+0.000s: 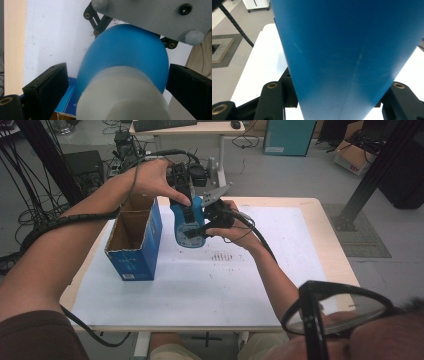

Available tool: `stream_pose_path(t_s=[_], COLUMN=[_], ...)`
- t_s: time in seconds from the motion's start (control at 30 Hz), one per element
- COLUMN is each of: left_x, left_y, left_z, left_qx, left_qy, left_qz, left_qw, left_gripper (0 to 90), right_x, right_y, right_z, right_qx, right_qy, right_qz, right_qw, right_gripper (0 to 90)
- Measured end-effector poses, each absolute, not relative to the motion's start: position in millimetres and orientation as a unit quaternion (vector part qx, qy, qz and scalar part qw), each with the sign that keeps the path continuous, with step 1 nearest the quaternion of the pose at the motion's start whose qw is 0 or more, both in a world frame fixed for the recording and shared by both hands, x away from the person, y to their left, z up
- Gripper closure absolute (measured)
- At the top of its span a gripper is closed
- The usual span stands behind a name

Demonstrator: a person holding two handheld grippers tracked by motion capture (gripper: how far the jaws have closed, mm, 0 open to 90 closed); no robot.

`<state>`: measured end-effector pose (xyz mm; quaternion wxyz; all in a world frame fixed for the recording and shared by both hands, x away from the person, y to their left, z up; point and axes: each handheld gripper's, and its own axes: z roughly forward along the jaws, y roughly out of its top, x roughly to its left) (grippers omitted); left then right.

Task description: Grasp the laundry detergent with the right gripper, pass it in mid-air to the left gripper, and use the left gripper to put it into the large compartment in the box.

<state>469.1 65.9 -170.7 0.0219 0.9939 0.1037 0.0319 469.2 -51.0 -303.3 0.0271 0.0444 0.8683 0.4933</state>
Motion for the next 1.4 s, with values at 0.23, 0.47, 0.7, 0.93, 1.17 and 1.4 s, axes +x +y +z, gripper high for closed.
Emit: stream_pose_path(t_s=[0.23,0.47,0.7,0.93,1.17,1.4], left_x=[470.5,471.8,472.6,471.2,470.3,469.2], left_y=[65.0,65.4,65.8,66.8,65.9,63.4], left_z=[-173.0,-174.1,-174.4,-173.7,-174.5,-173.9], left_qx=[0.994,0.994,0.994,0.995,0.996,0.996], left_qy=[0.101,0.103,0.101,0.095,0.091,0.086], left_qz=[0.029,0.025,0.020,0.014,0.008,0.016], left_qw=[0.018,0.018,0.021,0.026,0.018,0.022], left_gripper=[9.5,20.1,25.3,32.3,33.4,34.1], right_x=[469.5,470.1,469.5,468.5,467.0,467.0], right_y=[-50.6,-51.3,-50.9,-49.6,-49.1,-51.5], right_z=[-303.3,-303.1,-303.0,-303.7,-304.3,-304.5], right_qx=[0.039,0.032,0.031,0.024,0.018,0.019], right_qy=[0.868,0.868,0.869,0.869,0.870,0.869], right_qz=[0.494,0.494,0.493,0.493,0.491,0.494], right_qw=[0.029,0.029,0.033,0.036,0.032,0.030], right_gripper=[43.4,43.4,43.3,43.3,43.2,43.1])
